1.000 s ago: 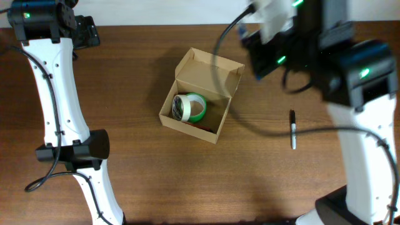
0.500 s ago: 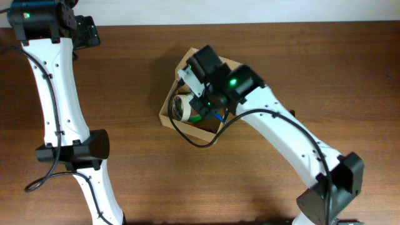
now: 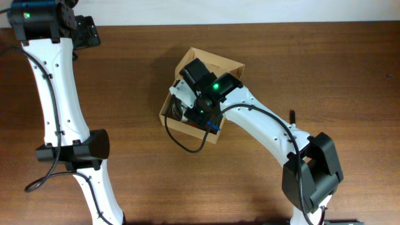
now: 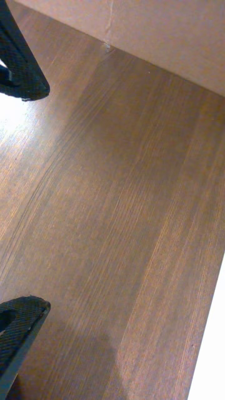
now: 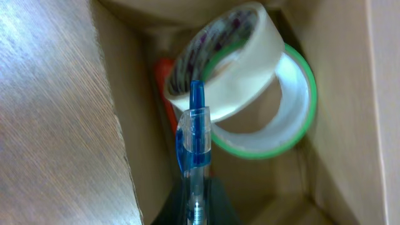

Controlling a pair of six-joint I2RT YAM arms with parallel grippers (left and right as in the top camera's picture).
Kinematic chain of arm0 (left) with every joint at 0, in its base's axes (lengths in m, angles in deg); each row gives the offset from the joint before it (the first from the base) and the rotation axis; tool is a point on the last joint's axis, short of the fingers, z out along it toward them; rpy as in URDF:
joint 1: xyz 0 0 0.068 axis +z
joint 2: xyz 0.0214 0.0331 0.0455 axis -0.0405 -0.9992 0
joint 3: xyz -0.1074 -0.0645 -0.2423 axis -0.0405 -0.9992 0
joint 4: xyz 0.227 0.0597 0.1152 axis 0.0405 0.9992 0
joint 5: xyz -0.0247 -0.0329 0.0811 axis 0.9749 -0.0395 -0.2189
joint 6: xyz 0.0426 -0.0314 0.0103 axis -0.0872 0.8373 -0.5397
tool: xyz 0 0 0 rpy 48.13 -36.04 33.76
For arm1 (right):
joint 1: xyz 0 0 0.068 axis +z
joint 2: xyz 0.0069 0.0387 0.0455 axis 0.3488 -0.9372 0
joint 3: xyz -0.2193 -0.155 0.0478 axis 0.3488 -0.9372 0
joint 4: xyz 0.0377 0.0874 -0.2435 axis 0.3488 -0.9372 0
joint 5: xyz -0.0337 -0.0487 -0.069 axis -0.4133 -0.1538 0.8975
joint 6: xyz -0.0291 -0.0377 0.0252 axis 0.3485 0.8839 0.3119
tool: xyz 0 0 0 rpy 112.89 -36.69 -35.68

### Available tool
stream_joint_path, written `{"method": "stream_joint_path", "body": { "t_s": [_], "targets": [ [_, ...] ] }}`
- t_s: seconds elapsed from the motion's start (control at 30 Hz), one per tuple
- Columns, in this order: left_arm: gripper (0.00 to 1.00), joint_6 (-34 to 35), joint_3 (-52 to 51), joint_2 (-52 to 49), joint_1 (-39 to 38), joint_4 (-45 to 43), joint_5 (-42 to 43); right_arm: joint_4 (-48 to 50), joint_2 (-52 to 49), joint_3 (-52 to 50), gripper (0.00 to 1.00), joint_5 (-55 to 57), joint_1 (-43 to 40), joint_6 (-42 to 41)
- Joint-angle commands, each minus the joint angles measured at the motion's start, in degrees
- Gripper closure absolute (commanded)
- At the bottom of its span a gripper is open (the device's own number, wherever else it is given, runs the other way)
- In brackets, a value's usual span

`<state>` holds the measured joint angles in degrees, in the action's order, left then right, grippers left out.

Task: Pack container
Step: 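Carry the blue pen left and lower it into the box, then release the pen and move the right gripper over the black marker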

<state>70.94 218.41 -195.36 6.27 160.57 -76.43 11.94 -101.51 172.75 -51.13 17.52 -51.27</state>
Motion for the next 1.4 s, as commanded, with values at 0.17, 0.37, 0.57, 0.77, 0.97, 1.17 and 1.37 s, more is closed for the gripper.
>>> {"method": "stream_joint_path", "body": {
  "t_s": [0.17,0.37,0.57,0.77,0.97,1.17,1.37],
  "targets": [
    [0.0,-0.5,-0.11,0.72,0.24,0.02,-0.79,0.68,-0.39,0.5,0.96,-2.14,4.57,4.66],
    [0.0,-0.5,-0.11,0.72,0.24,0.02,-0.81,1.66,-0.39,4.68,0.96,5.09,6.64,4.66],
    [0.0,-0.5,-0.11,0.72,0.24,0.02,-0.79,1.75,-0.39,9.31,0.96,5.35,6.69,4.68],
    [0.0,-0.5,-0.11,0.72,0.24,0.02,-0.79,4.87,-1.75,9.51,0.96,5.38,6.6,9.42],
    [0.0,-0.5,-0.11,0.72,0.24,0.02,-0.81,5.14,-4.68,9.07,0.96,5.53,5.7,9.11],
    [0.0,-0.5,-0.11,0.72,0.24,0.02,-0.79,2.51,-6.62,8.72,0.96,5.57,5.05,7.21],
    [0.0,-0.5,-0.11,0.72,0.24,0.02,-0.81,0.11,-6.62,7.56,0.96,5.09,3.89,5.66]
  ]
}}
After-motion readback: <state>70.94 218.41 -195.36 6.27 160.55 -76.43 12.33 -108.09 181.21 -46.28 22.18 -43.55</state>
